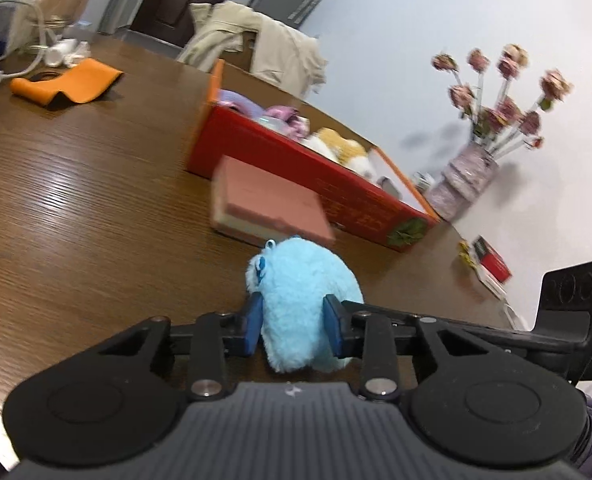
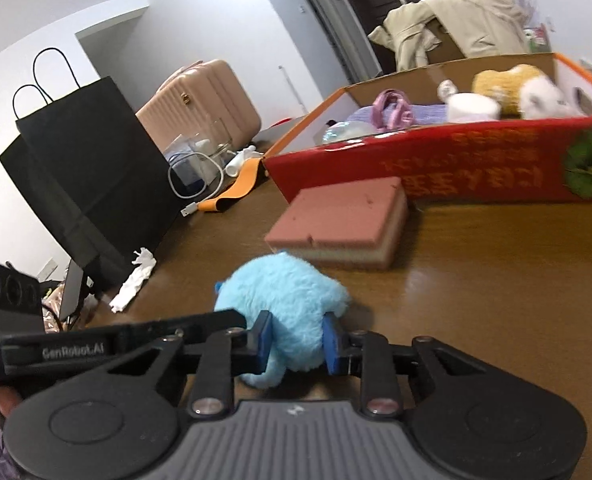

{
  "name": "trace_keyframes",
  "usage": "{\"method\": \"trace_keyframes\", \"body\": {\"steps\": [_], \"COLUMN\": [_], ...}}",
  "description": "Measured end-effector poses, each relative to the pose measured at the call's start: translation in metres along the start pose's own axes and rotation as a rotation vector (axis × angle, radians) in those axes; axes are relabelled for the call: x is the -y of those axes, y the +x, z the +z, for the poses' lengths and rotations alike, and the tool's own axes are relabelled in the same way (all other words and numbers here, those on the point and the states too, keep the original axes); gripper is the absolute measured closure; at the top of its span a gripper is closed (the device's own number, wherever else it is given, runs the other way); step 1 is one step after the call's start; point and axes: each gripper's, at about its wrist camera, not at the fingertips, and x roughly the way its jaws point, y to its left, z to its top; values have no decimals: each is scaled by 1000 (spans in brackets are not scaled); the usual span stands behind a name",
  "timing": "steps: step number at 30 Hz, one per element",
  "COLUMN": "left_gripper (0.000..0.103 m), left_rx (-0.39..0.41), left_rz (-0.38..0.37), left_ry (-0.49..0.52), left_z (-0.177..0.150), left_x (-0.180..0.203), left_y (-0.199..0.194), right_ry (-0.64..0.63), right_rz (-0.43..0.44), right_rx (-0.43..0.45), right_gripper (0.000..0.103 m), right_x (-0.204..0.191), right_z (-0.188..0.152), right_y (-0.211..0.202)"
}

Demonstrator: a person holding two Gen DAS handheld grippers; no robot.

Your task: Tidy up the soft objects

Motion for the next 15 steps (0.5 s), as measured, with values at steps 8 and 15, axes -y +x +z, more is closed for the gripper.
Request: {"method": "trace_keyframes", "body": {"steps": [8, 15], "left_gripper": [70, 70], "left_rx": [17, 43], "left_rz": [-74, -74], "left_ry": [99, 189], "left_z": [-7, 3], "left_x": [63, 106], "left_y": [-2, 8], "right_ry": [3, 15], "right_rz": [-66, -63], "right_rx": [132, 211], "right_gripper": [78, 78], "right_x": [8, 30], "right_z": [-14, -4], "right_y": [-73, -106]}}
